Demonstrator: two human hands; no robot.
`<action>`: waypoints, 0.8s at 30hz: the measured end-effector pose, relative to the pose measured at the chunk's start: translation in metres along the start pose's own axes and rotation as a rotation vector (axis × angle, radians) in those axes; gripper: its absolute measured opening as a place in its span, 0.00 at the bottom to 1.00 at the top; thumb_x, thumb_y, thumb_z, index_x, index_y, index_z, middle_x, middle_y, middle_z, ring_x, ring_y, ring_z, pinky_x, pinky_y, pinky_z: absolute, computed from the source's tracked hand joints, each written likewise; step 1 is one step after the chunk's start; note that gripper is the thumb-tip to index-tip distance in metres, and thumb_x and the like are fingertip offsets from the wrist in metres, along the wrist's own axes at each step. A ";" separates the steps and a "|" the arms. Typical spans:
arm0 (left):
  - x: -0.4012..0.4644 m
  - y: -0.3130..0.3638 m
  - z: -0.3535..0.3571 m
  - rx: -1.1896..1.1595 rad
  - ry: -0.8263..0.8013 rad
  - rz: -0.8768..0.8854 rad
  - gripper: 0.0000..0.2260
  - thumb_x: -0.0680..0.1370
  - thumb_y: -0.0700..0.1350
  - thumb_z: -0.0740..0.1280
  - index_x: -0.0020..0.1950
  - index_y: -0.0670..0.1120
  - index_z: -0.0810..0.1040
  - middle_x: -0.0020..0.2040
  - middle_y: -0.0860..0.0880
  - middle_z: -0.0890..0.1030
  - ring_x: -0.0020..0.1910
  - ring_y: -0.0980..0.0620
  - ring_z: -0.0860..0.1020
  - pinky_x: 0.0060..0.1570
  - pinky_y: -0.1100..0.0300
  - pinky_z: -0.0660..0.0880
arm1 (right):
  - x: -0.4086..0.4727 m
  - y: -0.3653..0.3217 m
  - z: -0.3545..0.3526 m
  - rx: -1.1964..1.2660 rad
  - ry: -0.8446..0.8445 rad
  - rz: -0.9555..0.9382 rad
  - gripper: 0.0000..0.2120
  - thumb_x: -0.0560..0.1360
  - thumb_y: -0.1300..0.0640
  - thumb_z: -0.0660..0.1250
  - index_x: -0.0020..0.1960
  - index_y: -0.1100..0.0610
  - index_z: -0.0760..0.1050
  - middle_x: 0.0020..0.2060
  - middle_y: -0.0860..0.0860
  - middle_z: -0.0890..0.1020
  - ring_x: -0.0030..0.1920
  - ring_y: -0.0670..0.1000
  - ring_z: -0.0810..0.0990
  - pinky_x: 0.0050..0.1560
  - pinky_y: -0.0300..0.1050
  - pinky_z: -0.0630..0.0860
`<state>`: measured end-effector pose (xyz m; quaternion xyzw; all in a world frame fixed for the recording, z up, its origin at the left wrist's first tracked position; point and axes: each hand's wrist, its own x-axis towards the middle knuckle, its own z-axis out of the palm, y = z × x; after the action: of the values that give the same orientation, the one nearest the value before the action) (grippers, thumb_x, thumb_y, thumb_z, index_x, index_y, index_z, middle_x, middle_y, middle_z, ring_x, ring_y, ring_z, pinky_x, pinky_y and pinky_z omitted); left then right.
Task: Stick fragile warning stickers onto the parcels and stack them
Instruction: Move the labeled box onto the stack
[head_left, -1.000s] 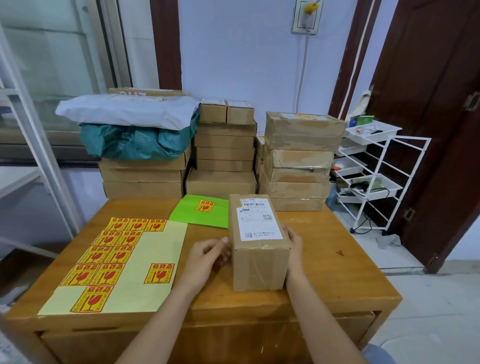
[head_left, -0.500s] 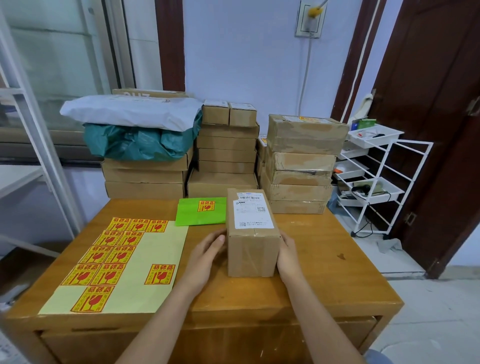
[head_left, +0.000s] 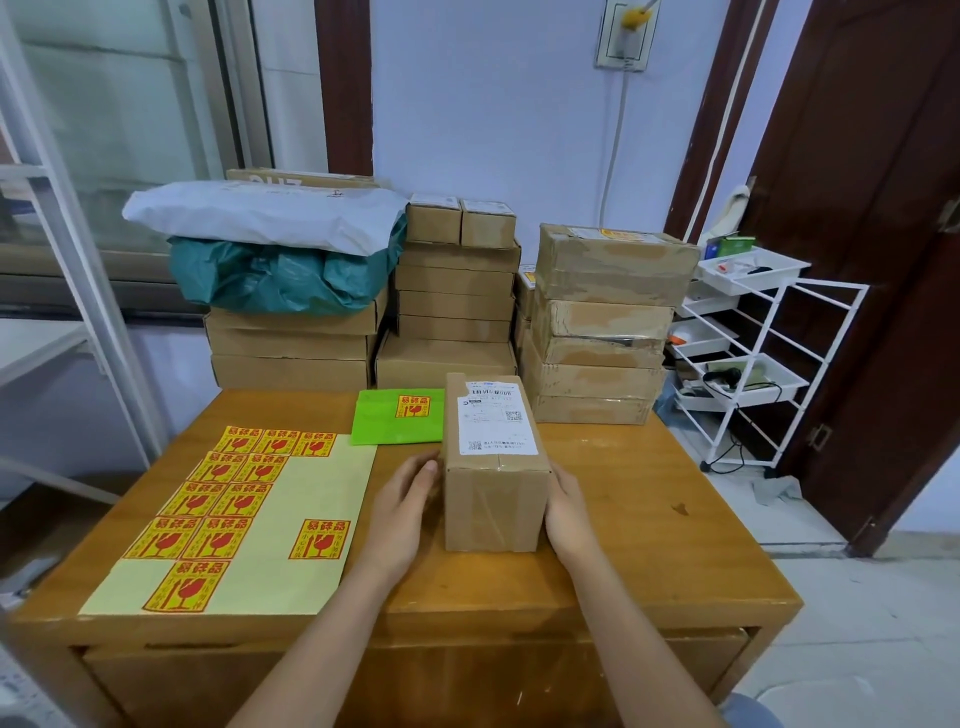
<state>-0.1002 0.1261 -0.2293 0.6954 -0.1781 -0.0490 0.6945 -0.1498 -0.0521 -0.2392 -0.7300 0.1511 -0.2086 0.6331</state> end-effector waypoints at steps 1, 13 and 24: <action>0.000 0.001 0.000 0.007 0.000 -0.003 0.13 0.81 0.49 0.58 0.63 0.49 0.76 0.57 0.54 0.80 0.57 0.59 0.77 0.52 0.67 0.72 | 0.000 0.000 0.000 -0.011 -0.006 0.002 0.16 0.83 0.48 0.55 0.64 0.50 0.76 0.56 0.46 0.82 0.60 0.47 0.78 0.64 0.55 0.73; -0.005 0.012 -0.005 0.133 -0.019 0.021 0.13 0.81 0.47 0.59 0.65 0.50 0.74 0.61 0.53 0.77 0.61 0.55 0.73 0.55 0.65 0.68 | -0.016 -0.019 -0.017 -0.095 0.216 -0.074 0.13 0.82 0.55 0.57 0.60 0.54 0.77 0.54 0.46 0.81 0.57 0.47 0.77 0.62 0.49 0.73; 0.004 0.034 -0.077 0.489 0.215 0.137 0.14 0.80 0.45 0.63 0.65 0.45 0.73 0.62 0.49 0.77 0.62 0.50 0.73 0.56 0.55 0.69 | -0.042 -0.147 0.039 -0.357 0.050 -0.744 0.10 0.77 0.59 0.59 0.47 0.58 0.80 0.42 0.47 0.79 0.45 0.41 0.76 0.47 0.33 0.71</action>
<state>-0.0786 0.1986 -0.1933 0.8299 -0.1564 0.1167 0.5227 -0.1734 0.0249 -0.1035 -0.8279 -0.0739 -0.4114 0.3739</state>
